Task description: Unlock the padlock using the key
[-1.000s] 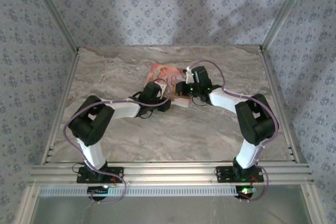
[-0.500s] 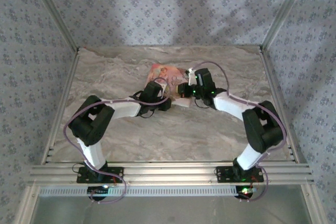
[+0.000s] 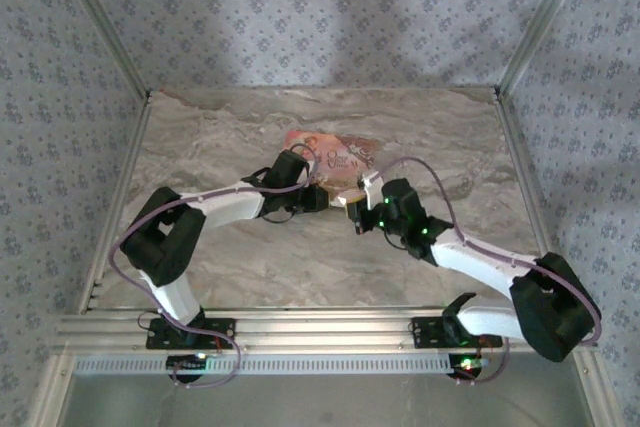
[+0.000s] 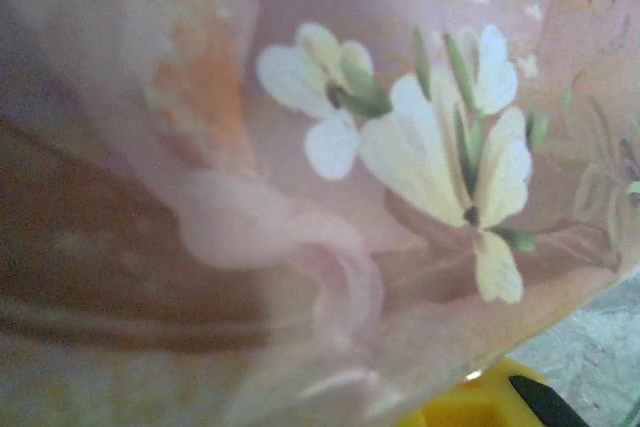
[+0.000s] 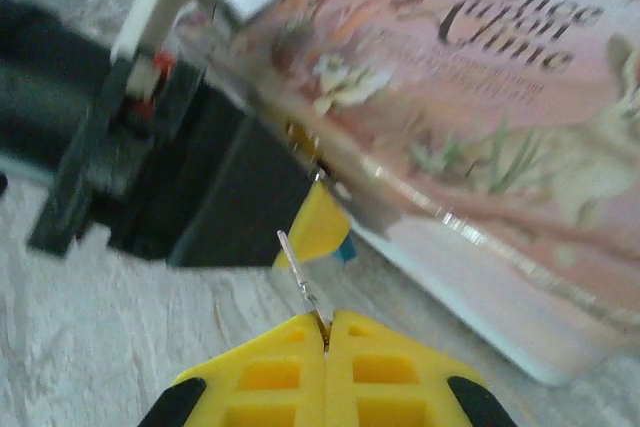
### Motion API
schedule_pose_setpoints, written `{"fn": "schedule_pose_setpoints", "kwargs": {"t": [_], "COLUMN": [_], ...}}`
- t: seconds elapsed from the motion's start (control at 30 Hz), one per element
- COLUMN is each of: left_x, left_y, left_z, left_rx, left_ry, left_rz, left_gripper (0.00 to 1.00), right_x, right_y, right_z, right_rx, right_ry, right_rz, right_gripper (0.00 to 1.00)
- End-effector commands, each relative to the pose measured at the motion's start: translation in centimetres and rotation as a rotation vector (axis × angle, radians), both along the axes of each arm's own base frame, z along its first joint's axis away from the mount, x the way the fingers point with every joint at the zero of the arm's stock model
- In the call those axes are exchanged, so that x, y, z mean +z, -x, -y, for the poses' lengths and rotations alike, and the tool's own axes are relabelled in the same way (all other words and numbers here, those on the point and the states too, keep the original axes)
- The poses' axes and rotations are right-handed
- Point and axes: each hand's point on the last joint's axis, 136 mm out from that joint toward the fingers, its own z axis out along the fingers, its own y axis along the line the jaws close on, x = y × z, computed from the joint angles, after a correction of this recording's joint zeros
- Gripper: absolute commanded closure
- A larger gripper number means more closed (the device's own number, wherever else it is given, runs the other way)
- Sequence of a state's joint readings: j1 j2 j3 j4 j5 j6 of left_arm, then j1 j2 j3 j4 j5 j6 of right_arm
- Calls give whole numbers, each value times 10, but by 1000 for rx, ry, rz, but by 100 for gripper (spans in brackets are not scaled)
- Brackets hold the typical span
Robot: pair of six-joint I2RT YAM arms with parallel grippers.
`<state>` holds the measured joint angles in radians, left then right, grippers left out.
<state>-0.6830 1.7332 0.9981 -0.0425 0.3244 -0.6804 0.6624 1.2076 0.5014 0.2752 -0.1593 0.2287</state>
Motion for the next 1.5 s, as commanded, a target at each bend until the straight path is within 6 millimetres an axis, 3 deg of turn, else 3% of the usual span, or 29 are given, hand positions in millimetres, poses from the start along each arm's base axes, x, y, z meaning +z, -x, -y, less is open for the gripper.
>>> {"fn": "schedule_pose_setpoints", "kwargs": {"t": [0.0,0.2,0.47,1.03,1.47], "left_x": [37,47,48,51,51], "left_y": [4,7,8,8,9], "left_z": [13,19,22,22,22], "left_rx": [-10,-17,-12,4,6], "left_ry": [94,140,162,184,185], "left_rz": [-16,-51,-70,-73,-76], "left_gripper": [79,79,79,81,81], "right_x": [-7,-33,-49,-60,-58], "right_y": [4,13,4,-16,-18], "right_z": [6,0,-13,-11,-11], "right_rx": [-32,-13,-20,-101,-103], "right_ry": [40,64,66,11,-25], "right_rz": [77,86,106,107,102], "right_gripper": [100,100,100,100,100]}}
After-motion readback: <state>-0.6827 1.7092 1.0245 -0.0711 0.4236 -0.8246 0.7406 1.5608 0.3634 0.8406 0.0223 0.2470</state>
